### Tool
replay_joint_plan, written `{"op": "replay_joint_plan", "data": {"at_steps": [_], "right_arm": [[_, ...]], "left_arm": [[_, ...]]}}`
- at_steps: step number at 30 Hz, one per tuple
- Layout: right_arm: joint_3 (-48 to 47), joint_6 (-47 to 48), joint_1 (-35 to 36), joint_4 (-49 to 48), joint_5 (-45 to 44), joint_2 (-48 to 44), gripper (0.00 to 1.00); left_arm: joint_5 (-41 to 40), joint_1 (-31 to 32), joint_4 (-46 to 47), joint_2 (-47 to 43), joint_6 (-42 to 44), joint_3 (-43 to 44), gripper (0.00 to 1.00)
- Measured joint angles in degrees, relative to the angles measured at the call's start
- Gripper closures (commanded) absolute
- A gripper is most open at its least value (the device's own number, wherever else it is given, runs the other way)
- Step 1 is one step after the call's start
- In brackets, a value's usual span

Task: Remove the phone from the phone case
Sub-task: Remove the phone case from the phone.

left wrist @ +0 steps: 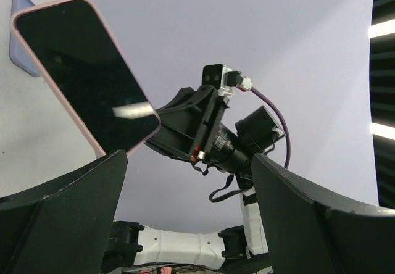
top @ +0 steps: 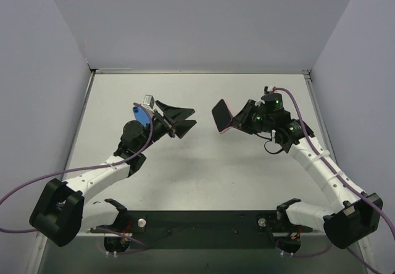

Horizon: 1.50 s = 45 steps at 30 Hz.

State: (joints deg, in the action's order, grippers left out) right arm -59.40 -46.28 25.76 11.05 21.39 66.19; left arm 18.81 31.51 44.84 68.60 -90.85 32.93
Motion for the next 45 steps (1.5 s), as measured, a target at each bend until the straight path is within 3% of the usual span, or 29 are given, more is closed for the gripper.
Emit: {"op": "replay_joint_plan", "data": {"at_steps": [4,14,21,29,35,45], "right_arm": [[0.02,2.86,-1.99,6.78,-7.06,0.31,1.0],[-1.95,10.67,-0.63,14.99,-14.62,1.31,1.0],[-4.96,17.16,9.88,20.79,-28.26,7.32,1.0],[-4.94,19.93,20.5,22.97,-41.77,16.48,1.0],[-4.87,21.46,23.12,21.77,-42.66,19.67,1.0],[-0.35,22.47,24.13,12.87,-37.62,21.29,1.0]], "left_arm": [[0.48,-0.07,1.27,0.04,-0.02,-0.02,0.06],[1.49,-0.07,2.73,1.81,-0.5,-1.46,0.04],[2.14,-0.11,-0.98,3.93,-0.42,-1.55,0.04],[1.84,-0.33,-16.52,4.02,2.71,-1.22,0.04],[-0.26,-1.07,-28.48,1.53,6.14,-0.92,0.03],[-1.05,-1.27,-32.41,3.34,8.9,-0.92,0.03]]}}
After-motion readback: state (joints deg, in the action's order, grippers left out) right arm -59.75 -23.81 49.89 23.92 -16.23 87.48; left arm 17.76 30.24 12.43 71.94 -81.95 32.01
